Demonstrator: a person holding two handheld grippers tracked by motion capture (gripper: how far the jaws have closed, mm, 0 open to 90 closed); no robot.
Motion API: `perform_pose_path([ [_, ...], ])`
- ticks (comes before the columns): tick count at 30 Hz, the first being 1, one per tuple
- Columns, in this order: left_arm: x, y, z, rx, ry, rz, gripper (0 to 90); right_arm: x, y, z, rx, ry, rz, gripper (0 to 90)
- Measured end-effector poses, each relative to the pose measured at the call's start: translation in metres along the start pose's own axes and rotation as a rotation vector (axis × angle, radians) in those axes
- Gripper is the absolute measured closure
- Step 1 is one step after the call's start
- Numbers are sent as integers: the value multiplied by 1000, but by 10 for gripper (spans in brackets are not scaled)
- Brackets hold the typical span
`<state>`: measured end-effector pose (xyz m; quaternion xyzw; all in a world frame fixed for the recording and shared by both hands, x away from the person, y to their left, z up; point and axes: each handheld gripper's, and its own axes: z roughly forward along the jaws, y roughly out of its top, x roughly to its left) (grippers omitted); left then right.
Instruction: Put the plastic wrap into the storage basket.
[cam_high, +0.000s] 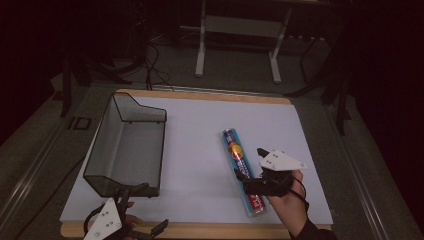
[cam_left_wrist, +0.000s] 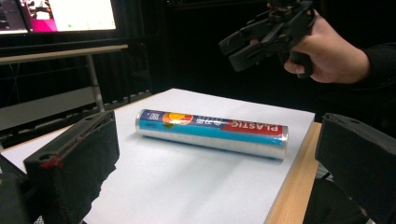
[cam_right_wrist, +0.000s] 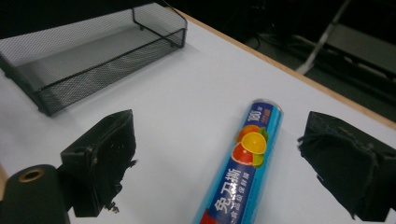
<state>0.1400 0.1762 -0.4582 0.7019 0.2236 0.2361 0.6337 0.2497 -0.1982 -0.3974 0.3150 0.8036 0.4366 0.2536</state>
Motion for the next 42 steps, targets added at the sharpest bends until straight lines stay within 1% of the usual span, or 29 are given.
perform_pose_path([
  [1, 0, 0, 0, -1, 2, 0, 5, -1, 1, 3, 13, -13, 10, 99],
  [2, 0, 0, 0, -1, 2, 0, 5, -3, 1, 6, 20, -8, 18, 99],
  [3, 0, 0, 0, -2, -1, 1, 5, -4, 2, 10, 33, -23, 21, 99],
  [4, 0, 0, 0, -1, -1, 4, 5, -5, 3, 13, 48, -29, 28, 98],
  [5, -1, 0, 0, -1, -1, 4, 5, -6, 3, 16, 57, -26, 36, 99],
  [7, -1, 0, 0, -1, -4, 3, 5, -8, 3, 22, 81, -39, 45, 99],
  [8, -1, 0, 0, 0, -6, 2, 5, -9, 4, 25, 99, -35, 53, 99],
  [9, -1, 0, 1, 2, -5, 3, 6, -9, 4, 28, 106, -43, 69, 99],
  [11, -1, 0, 1, 1, -6, 3, 6, -10, 4, 30, 114, -45, 71, 99],
  [12, 0, 0, 1, 0, -4, 3, 5, -12, 3, 36, 145, -52, 80, 99],
  [14, 0, 0, 1, 0, -7, 2, 6, -14, 3, 40, 167, -58, 85, 99],
  [18, -1, 0, 1, 1, -9, 4, 5, -17, 0, 50, 221, -117, 110, 99],
  [20, -1, 0, 1, 1, -11, 3, 5, -18, -1, 55, 248, -123, 120, 99],
  [23, -1, 0, 1, 0, -13, 2, 5, -20, -3, 61, 275, -120, 143, 100],
  [24, -1, 0, 1, 1, -12, 3, 6, -21, -4, 63, 292, -120, 155, 100],
  [26, 0, 0, 1, 0, -14, 1, 6, -23, -5, 67, 318, -102, 177, 100],
  [31, 0, -1, 1, 1, -13, -1, 6, -30, -7, 81, 422, -78, 233, 100],
  [32, 0, -1, 1, 3, -15, 1, 6, -31, -8, 84, 443, -74, 251, 100],
  [33, 0, -1, 2, 3, -16, 0, 5, -31, -9, 86, 457, -75, 254, 100],
  [34, 0, -1, 2, 3, -16, 0, 5, -31, -11, 90, 484, -73, 259, 100],
  [35, 0, -1, 2, 3, -16, 0, 5, -31, -12, 92, 495, -64, 270, 100],
  [36, 0, -1, 2, 3, -17, 1, 5, -31, -13, 96, 521, -57, 274, 100],
  [38, 0, -1, 2, 3, -17, -2, 6, -30, -15, 101, 545, -62, 273, 100],
  [39, 0, -1, 2, 1, -18, -2, 5, -30, -16, 103, 563, -57, 277, 99],
  [41, 0, -1, 2, 2, -18, -2, 6, -30, -18, 105, 569, -58, 283, 100],
  [42, 0, -1, 2, 3, -18, -2, 6, -29, -19, 109, 596, -63, 287, 100],
])
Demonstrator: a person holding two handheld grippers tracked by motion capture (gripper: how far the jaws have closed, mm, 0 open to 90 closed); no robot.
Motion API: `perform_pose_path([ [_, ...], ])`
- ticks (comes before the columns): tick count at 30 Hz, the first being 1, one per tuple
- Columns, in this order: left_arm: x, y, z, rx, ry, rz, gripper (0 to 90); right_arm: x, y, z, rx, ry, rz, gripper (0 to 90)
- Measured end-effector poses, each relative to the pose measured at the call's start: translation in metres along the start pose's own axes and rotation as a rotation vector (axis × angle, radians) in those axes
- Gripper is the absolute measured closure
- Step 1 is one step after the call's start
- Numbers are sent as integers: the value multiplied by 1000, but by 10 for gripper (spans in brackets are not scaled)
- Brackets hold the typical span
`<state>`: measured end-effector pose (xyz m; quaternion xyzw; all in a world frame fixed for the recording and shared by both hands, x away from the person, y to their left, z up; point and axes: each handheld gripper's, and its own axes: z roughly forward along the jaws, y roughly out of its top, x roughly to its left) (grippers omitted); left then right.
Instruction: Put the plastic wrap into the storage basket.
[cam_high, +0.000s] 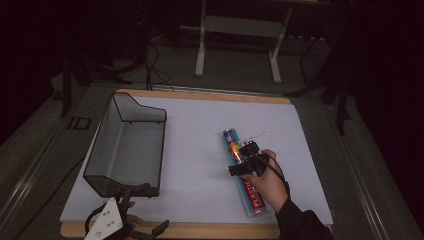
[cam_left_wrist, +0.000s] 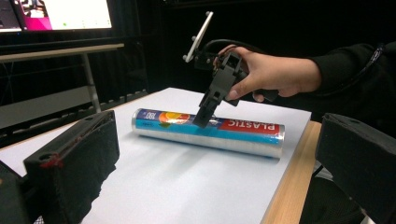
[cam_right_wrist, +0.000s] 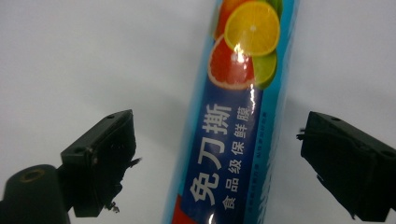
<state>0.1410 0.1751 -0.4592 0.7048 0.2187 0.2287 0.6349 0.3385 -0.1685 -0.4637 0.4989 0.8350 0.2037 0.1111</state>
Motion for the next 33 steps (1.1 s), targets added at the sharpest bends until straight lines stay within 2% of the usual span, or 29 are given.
perform_pose_path([
  [5, 0, 0, 0, 2, -7, 1, 6, -4, 1, 9, 29, 15, 42, 119],
  [7, -1, 0, 0, 0, -10, 3, 6, -7, 4, 19, 72, 22, 78, 128],
  [14, 0, 0, 0, 12, -10, 11, 6, -12, 8, 32, 148, -11, 78, 136],
  [15, 0, 0, 0, 11, -10, 10, 6, -14, 8, 35, 166, -2, 99, 148],
  [18, 0, 0, 0, 9, -11, 6, 6, -14, 9, 38, 183, 2, 96, 159],
  [19, 0, 0, 0, 9, -13, 6, 6, -14, 11, 38, 195, 7, 102, 203],
  [21, -1, 0, 0, 12, -15, 9, 6, -14, 11, 39, 202, 8, 107, 215],
  [26, -1, 0, 1, 15, -15, 7, 6, -14, 14, 50, 268, 46, 129, 279],
  [27, -1, 0, 1, 14, -14, 10, 6, -14, 14, 51, 270, 46, 141, 280],
  [31, -2, 0, 1, 17, -14, 12, 6, -11, 14, 53, 264, 26, 141, 296],
  [33, -2, 0, 2, 19, -14, 13, 6, -13, 14, 51, 257, 39, 174, 307],
])
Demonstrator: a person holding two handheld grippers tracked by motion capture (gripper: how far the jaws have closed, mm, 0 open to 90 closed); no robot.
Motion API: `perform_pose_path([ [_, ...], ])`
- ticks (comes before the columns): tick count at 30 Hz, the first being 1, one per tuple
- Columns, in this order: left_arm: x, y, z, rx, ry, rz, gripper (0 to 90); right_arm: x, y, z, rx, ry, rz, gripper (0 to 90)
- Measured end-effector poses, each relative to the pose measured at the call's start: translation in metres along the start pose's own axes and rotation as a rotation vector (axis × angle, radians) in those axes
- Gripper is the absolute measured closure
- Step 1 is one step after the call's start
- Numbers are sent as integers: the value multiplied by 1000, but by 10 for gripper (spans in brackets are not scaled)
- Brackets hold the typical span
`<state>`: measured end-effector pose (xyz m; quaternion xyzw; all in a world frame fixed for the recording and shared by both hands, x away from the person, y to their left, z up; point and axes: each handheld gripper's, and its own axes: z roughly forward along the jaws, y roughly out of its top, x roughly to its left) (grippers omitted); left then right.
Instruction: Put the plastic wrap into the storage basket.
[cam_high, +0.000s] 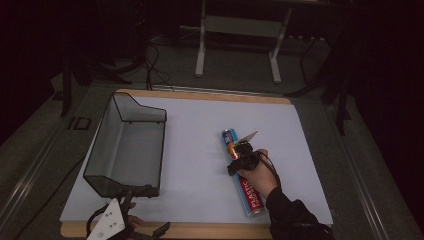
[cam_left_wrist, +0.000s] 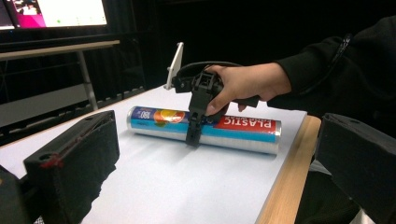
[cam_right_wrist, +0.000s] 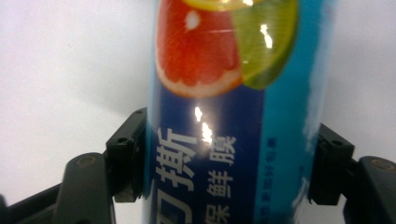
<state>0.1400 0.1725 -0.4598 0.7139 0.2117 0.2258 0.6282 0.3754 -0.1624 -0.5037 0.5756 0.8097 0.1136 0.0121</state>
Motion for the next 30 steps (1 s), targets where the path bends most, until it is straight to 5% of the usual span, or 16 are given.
perform_pose_path([
  [13, -1, -1, 2, 14, 2, 10, 6, -2, 2, -12, -19, 109, 16, 315],
  [21, -2, -1, 2, 19, 4, 15, 6, 2, 16, -44, -141, 169, 24, 315],
  [23, -2, -1, 2, 19, 5, 17, 6, 4, 24, -60, -203, 222, 50, 315],
  [30, -2, -1, 2, 19, 8, 16, 6, 21, 42, -89, -309, 237, 31, 315],
])
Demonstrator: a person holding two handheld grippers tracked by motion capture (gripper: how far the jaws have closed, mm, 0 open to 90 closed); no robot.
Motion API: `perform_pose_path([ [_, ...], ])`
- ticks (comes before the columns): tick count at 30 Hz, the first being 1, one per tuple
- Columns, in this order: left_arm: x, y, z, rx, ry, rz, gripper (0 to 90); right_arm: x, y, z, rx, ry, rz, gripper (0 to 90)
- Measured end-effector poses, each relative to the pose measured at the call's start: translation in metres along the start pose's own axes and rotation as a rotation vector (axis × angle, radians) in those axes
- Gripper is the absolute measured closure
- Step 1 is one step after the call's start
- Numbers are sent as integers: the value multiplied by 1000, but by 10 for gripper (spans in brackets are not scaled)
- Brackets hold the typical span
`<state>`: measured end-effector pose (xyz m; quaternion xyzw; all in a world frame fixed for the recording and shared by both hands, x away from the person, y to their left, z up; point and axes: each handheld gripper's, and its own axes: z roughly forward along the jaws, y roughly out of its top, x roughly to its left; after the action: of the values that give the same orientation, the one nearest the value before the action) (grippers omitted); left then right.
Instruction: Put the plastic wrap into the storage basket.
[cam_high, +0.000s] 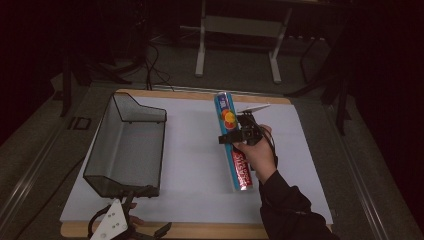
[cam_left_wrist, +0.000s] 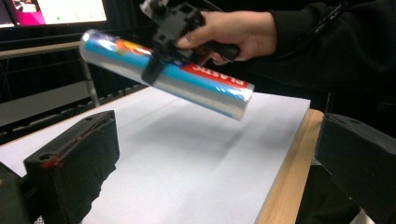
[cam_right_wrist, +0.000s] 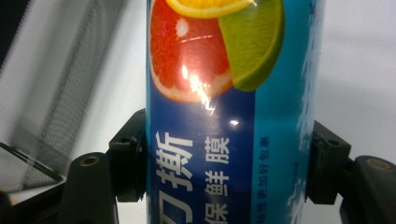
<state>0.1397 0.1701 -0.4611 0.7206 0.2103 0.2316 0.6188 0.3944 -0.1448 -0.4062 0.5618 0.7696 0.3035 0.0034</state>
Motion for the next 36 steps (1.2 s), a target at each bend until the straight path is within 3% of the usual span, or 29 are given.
perform_pose_path([
  [3, 0, 0, 0, 5, 5, -2, 6, 13, 8, -4, -37, -14, -30, 315],
  [6, 0, 0, 0, 5, 6, -1, 6, 23, 16, -6, -65, 19, -27, 315],
  [11, 1, -1, 0, 6, 7, 0, 6, 42, 24, -8, -105, 17, -60, 315],
  [15, 1, -1, 1, 11, 8, -5, 6, 62, 34, -10, -131, 70, -64, 315],
  [23, -2, 0, 0, -2, 9, -6, 6, 95, 45, -10, -190, 71, -97, 316],
  [27, -3, 0, 0, 2, 20, -4, 6, 115, 52, -4, -229, 58, -115, 316],
  [36, -2, 0, -2, -5, 33, -4, 6, 149, 60, 16, -258, 71, -142, 316],
])
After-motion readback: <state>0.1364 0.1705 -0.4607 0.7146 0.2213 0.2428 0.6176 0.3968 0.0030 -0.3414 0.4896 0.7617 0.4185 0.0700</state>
